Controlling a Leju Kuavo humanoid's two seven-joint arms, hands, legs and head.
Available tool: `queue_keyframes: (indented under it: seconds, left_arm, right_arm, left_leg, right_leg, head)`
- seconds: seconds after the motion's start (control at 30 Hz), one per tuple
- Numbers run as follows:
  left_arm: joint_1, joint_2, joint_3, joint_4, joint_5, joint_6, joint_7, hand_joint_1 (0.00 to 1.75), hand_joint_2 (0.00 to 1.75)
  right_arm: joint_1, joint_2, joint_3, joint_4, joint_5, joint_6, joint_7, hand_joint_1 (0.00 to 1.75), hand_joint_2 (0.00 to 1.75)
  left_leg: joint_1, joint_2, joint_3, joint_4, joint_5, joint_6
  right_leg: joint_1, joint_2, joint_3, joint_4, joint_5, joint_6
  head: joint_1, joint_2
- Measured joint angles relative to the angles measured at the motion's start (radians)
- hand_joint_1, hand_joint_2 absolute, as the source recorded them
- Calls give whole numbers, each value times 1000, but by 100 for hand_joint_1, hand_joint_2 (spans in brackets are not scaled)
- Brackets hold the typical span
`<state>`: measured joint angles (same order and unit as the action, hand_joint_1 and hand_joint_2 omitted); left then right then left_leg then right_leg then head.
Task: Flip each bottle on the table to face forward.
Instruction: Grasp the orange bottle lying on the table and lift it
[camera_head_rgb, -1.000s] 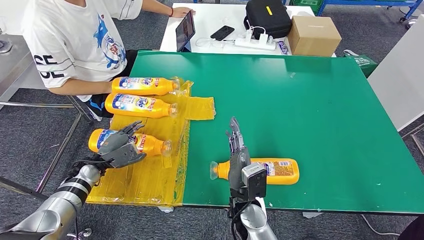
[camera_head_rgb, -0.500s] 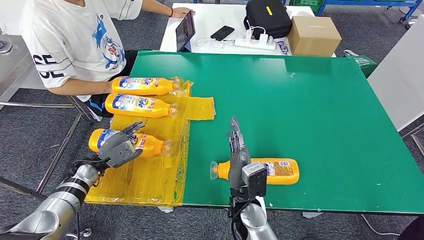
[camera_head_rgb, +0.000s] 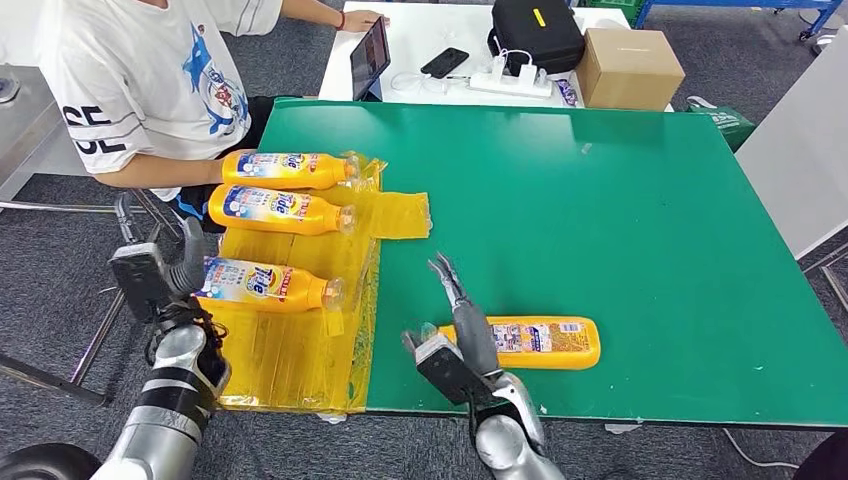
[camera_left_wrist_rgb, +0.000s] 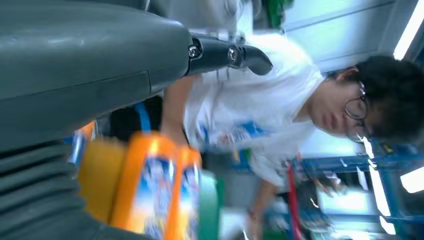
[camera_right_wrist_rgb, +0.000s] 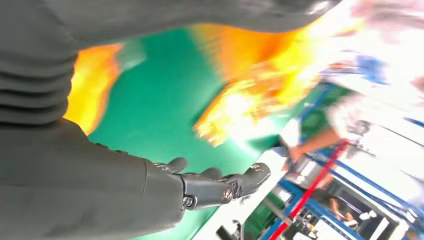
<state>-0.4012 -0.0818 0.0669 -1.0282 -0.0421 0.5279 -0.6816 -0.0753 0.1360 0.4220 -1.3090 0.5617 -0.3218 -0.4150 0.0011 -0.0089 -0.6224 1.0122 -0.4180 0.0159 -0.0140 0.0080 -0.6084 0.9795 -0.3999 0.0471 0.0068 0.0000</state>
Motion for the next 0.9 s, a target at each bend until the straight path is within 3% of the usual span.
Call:
queue_keyframes:
  seconds: [0.13,0.33,0.9]
  left_arm:
    - [77,-35,20,-144,-3,-189,-13,0,175]
    - [140,-63,31,-235,-30,-229,-19,0,175]
    - [166,-85,30,-267,-93,-232,-20,0,175]
  right_arm:
    - [22,-102,-25,-36,145,69,92,0,175]
    - [48,-207,-69,-106,198,125,154,0,175]
    - [66,-286,-83,-153,207,172,180,0,175]
  left_leg:
    - [0,0,-2,0,-1,1]
    - [0,1,-2,0,-2,1]
    - [1,1,-2,0,-2,1]
  right_leg:
    - [0,0,-2,-1,0,0]
    - [1,0,-3,-1,0,0]
    - [1,0,-3,0,-1,0]
  head:
    - [0,0]
    - [0,0]
    - [0,0]
